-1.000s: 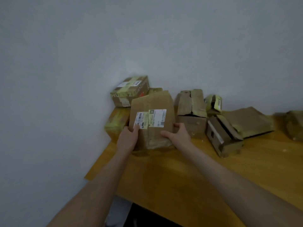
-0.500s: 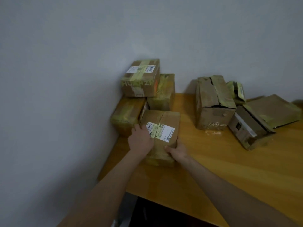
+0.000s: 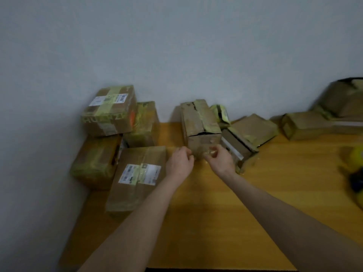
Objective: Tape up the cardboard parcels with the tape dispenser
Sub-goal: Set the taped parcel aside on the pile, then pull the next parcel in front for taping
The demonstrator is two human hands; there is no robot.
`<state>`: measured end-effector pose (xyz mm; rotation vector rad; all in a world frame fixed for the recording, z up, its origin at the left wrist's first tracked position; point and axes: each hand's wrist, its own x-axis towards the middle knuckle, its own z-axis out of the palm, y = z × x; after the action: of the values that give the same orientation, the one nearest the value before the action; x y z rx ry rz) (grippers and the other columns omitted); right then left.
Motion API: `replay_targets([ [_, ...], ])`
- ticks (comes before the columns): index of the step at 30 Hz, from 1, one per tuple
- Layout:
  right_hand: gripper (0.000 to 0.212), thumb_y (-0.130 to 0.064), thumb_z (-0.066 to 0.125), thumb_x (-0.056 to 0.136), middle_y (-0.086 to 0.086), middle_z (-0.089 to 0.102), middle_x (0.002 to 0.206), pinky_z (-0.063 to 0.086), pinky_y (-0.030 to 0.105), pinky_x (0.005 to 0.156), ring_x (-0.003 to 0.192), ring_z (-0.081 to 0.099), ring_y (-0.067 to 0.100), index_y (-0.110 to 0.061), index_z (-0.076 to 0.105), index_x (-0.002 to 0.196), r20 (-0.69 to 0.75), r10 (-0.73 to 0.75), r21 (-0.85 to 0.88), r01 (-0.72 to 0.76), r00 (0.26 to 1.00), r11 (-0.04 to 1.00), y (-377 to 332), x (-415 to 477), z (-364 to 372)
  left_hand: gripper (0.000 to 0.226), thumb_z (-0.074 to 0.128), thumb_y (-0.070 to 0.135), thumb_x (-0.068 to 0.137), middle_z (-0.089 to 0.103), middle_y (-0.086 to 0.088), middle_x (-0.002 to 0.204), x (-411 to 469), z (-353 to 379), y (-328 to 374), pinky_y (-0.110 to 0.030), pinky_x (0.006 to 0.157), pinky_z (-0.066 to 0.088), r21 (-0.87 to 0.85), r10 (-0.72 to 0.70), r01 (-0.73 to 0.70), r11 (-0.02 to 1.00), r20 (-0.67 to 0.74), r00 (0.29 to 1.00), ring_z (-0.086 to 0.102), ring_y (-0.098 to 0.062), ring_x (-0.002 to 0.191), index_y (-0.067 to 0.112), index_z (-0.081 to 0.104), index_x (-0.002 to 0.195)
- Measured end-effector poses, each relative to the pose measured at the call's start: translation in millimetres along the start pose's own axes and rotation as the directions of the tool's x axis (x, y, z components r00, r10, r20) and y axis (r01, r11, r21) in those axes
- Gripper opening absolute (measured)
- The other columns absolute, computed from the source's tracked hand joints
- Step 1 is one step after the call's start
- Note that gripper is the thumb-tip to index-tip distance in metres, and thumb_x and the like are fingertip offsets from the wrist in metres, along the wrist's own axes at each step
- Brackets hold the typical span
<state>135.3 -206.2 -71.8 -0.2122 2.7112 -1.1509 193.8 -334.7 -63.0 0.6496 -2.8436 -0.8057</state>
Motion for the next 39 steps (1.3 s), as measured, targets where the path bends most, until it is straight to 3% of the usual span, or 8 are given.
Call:
replay_targets([
  [5,0.039,-0.030,0.061,0.092,0.006,0.060,0.122,0.048,0.031,0.074,0.101,0.060,0.022,-0.016,0.054,0.127,-0.136,0.084,0.005,-0.084,0.987,0.996,57,38,-72,0.032,0.056,0.037,0.093,0.059,0.001,0.118,12,53,68,-0.034,0.086,0.051,-0.137,0.083,-0.070,0.988,0.088,0.993,0.058,-0.018,0.106,0.018,0.057,0.119],
  [10,0.055,-0.038,0.067,0.088,0.010,0.051,0.131,0.047,0.031,0.075,0.106,0.057,0.026,-0.015,0.048,0.134,-0.012,0.168,0.133,-0.165,0.986,0.977,114,78,-116,0.084,0.054,0.061,0.086,0.046,-0.011,0.141,36,107,129,-0.027,0.079,0.045,-0.314,-0.251,0.344,0.885,0.303,0.919,0.057,-0.023,0.107,0.004,0.031,0.144],
  [12,0.064,-0.039,0.068,0.087,0.010,0.052,0.135,0.046,0.030,0.080,0.114,0.056,0.027,-0.013,0.043,0.140,0.103,0.123,0.188,-0.141,0.987,0.972,131,91,-123,0.078,0.057,0.056,0.087,0.054,-0.012,0.131,44,127,146,-0.031,0.075,0.049,-0.402,-0.348,0.433,0.807,0.269,0.898,0.059,-0.023,0.095,0.003,0.035,0.139],
  [18,0.066,-0.047,0.058,0.092,0.006,0.048,0.142,0.041,0.029,0.096,0.128,0.048,0.026,-0.017,0.036,0.147,0.425,-0.098,0.247,-0.012,0.900,0.969,178,103,-150,0.061,0.048,0.027,0.097,0.050,-0.013,0.134,26,167,207,-0.049,0.092,0.052,-0.491,-0.524,0.540,0.684,0.185,0.832,0.056,-0.034,0.112,0.017,0.018,0.149],
  [22,0.060,-0.045,0.063,0.090,0.006,0.055,0.136,0.044,0.031,0.094,0.122,0.052,0.024,-0.013,0.048,0.139,0.427,-0.077,0.106,0.035,0.901,0.994,201,127,-185,0.042,0.050,0.046,0.094,0.055,-0.007,0.123,7,188,248,-0.046,0.088,0.053,-0.550,-0.515,0.601,0.580,0.324,0.793,0.058,-0.027,0.104,0.018,0.042,0.124],
  [27,0.045,-0.031,0.068,0.087,0.001,0.058,0.129,0.045,0.028,0.077,0.101,0.056,0.016,-0.019,0.057,0.130,0.438,-0.117,0.011,0.125,0.891,0.992,217,135,-211,0.053,0.056,0.040,0.093,0.041,-0.013,0.135,15,170,228,-0.041,0.087,0.049,-0.410,-0.611,0.521,0.749,-0.123,0.782,0.052,-0.029,0.109,0.007,0.041,0.131],
  [32,0.055,-0.030,0.062,0.093,0.002,0.049,0.143,0.047,0.033,0.092,0.122,0.054,0.025,-0.024,0.043,0.144,0.457,-0.089,0.034,0.083,0.885,0.996,236,122,-220,0.075,0.051,0.043,0.095,0.018,-0.012,0.156,40,173,222,-0.042,0.110,0.029,-0.300,-0.441,0.432,0.851,0.043,0.897,0.024,-0.032,0.141,0.013,0.013,0.153],
  [39,0.059,-0.042,0.053,0.096,0.007,0.050,0.142,0.045,0.042,0.103,0.120,0.053,0.022,-0.014,0.039,0.146,0.410,0.044,0.214,-0.143,0.911,0.966,271,96,-262,0.056,0.055,0.040,0.092,0.038,-0.010,0.141,9,216,253,-0.035,0.096,0.039,-0.197,-0.296,0.307,0.931,0.086,0.951,0.044,-0.029,0.125,0.014,0.041,0.140],
])
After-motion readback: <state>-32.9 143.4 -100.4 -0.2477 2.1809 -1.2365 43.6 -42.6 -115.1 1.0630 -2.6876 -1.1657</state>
